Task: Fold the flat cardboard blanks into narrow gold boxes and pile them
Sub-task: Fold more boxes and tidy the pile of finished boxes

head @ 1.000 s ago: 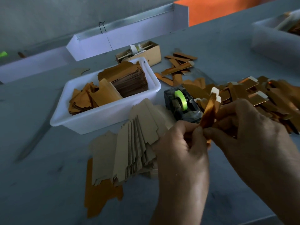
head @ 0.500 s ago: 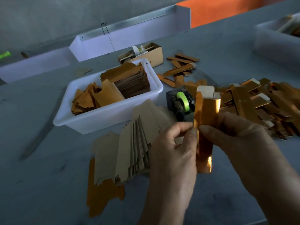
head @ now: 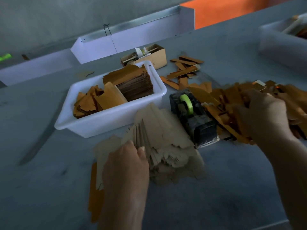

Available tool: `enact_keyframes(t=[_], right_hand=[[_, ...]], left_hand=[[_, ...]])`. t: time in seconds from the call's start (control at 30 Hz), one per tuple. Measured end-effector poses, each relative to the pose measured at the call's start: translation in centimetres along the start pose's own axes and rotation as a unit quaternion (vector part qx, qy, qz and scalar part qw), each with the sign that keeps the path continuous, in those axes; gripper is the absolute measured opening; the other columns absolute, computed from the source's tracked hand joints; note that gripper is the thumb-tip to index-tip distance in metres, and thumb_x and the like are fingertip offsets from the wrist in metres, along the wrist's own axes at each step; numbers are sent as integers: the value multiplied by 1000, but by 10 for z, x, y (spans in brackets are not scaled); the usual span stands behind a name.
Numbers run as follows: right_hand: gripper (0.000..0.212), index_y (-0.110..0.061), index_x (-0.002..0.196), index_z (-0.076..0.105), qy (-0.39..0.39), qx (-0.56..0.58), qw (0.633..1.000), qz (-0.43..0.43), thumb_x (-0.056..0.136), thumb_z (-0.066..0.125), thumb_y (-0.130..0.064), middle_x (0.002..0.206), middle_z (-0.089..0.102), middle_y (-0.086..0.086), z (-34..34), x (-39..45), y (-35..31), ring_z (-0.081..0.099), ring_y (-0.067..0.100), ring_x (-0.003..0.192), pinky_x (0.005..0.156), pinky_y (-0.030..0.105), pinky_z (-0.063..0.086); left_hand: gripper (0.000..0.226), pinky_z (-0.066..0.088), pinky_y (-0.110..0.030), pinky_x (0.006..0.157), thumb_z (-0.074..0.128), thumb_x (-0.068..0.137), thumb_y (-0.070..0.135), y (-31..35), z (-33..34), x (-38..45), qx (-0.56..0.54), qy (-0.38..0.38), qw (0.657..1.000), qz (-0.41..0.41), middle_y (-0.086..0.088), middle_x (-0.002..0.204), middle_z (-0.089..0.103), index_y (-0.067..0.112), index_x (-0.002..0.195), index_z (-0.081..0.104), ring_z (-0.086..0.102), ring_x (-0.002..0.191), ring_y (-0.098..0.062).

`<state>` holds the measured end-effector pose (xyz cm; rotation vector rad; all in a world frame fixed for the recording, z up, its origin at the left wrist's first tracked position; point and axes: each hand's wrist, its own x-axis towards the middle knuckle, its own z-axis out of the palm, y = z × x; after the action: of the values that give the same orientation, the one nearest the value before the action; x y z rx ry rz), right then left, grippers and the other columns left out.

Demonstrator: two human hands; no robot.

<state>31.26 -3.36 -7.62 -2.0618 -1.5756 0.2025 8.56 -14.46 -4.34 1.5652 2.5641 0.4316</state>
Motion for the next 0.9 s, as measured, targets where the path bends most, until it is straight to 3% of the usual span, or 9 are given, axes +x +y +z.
enact_keyframes(t=[0.13,0.2,0.27,0.37,0.47,0.57,0.63,0.77,0.9], right_hand=[[42,-10,121,56,16,-54,998,20,87,63,-34,125,49,20,2,0,2,44,42,113,77,46,43],[44,-11,124,56,42,-32,999,9,87,62,-33,133,44,19,0,-5,1,36,41,120,86,49,41],[40,-9,122,59,70,6,997,-19,87,61,-28,130,46,20,-1,-12,0,38,40,117,89,46,40],[30,-6,114,65,94,75,990,-78,88,59,-20,120,53,18,-4,-31,-7,50,36,108,86,38,43],[19,-8,104,69,95,149,978,-113,88,62,-14,105,58,7,-12,-51,-18,52,16,88,71,8,34],[15,-20,99,69,31,232,966,-106,88,60,-21,89,62,-7,-18,-70,-28,54,4,70,59,5,39],[15,-28,96,66,-50,291,949,-108,85,56,-29,80,65,-13,-20,-85,-37,62,3,66,55,12,49],[16,-29,95,66,-264,429,862,-66,81,58,-30,81,72,-8,-10,-108,-57,67,0,74,65,15,55],[11,-27,92,69,-307,456,834,-37,83,64,-26,84,73,-5,6,-117,-73,69,7,79,74,30,58]], left_hand=[[23,24,-18,50,46,99,33,-4,5,4,-7,21,1000,6,4,85,61,20,107,62,38,67,-3],[23,27,-18,53,49,97,31,-4,3,5,-11,28,1000,7,7,83,59,20,111,63,36,68,-2],[16,23,-15,49,53,95,28,-2,2,5,-24,40,999,-1,11,72,48,21,106,64,33,61,-1],[9,24,-19,50,56,93,25,0,1,4,-35,68,997,-12,10,77,56,23,99,62,35,60,-2],[9,28,-11,52,59,92,21,-6,1,5,-87,80,993,-7,11,76,60,21,96,66,44,61,0],[8,44,-25,58,60,90,19,-10,-1,5,-101,97,990,-21,7,79,66,22,93,67,55,69,-11],[13,39,-27,61,57,89,17,-5,-1,2,-83,117,989,-29,6,89,68,24,99,63,51,75,-11],[26,26,-23,57,58,88,13,3,2,-2,-83,111,990,-27,3,103,65,22,112,54,56,93,-16],[13,30,-20,61,68,85,22,6,1,-4,-115,85,990,10,9,89,59,21,96,61,51,82,-9]])
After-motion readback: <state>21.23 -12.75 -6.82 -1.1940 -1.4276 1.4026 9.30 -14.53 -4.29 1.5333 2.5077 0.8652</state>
